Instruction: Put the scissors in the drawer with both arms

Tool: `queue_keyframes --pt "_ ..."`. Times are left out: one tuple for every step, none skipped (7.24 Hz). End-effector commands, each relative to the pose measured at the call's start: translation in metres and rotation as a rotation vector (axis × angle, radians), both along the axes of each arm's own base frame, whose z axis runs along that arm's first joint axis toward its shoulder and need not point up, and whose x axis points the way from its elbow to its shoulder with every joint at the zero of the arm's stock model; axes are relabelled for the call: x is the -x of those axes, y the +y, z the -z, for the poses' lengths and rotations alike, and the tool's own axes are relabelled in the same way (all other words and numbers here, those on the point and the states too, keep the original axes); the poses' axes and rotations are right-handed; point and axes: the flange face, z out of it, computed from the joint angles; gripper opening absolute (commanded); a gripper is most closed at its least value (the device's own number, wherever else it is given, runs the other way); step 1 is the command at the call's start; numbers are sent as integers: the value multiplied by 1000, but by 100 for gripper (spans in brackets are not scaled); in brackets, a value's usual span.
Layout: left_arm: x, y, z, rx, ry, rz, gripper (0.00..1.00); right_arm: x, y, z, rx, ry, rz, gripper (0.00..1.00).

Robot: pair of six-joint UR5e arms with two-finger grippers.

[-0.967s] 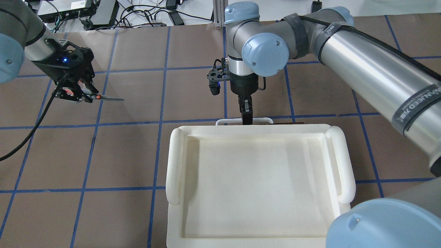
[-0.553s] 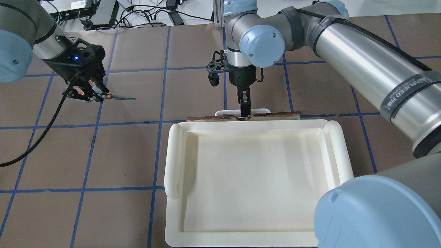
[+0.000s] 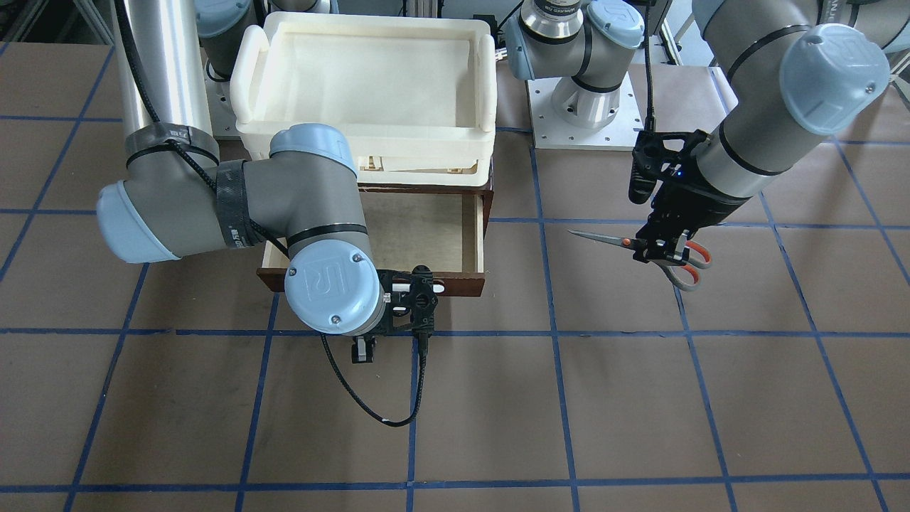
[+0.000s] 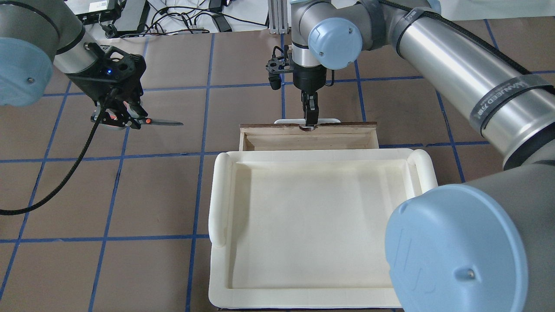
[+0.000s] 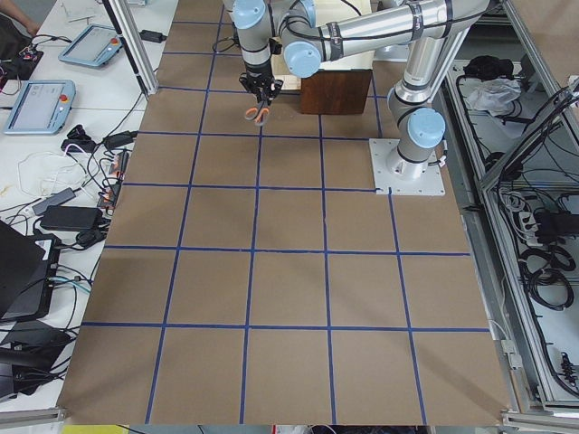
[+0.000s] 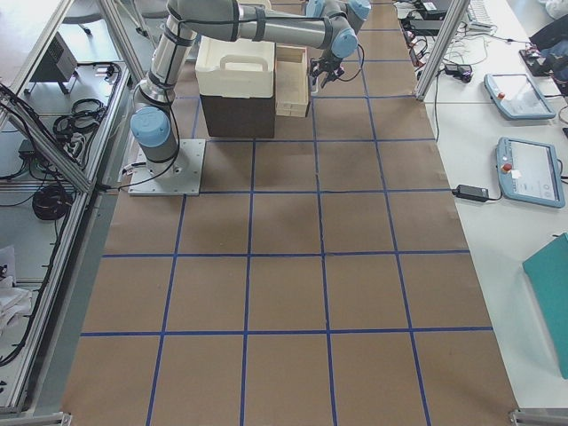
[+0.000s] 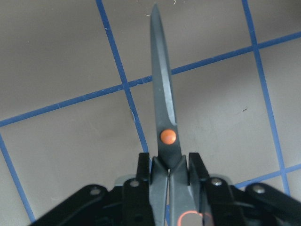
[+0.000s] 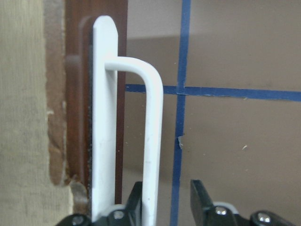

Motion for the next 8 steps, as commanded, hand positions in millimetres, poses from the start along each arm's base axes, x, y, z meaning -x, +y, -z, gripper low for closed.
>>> queue_keyframes --pt "4 1 -2 1 -1 -22 0 -5 -23 -2 44 -11 -9 44" --pt "4 2 -3 4 -2 -24 0 -4 -25 -3 51 -14 -17 44" --pt "5 3 -5 0 -2 -31 0 -5 -26 -5 61 -17 -20 46" --pt "5 3 -4 -1 1 -33 0 -5 -26 -5 60 -16 -20 52" --pt "5 4 -7 2 4 -35 0 -4 -26 -8 65 -17 -11 58" --pt "8 5 -9 2 3 -53 0 -3 -28 -14 82 -28 3 79" --pt "25 10 -18 11 -4 -65 0 7 -29 -49 160 -44 60 87" --pt "50 17 -23 2 -10 -101 0 26 -24 -95 228 -41 186 88"
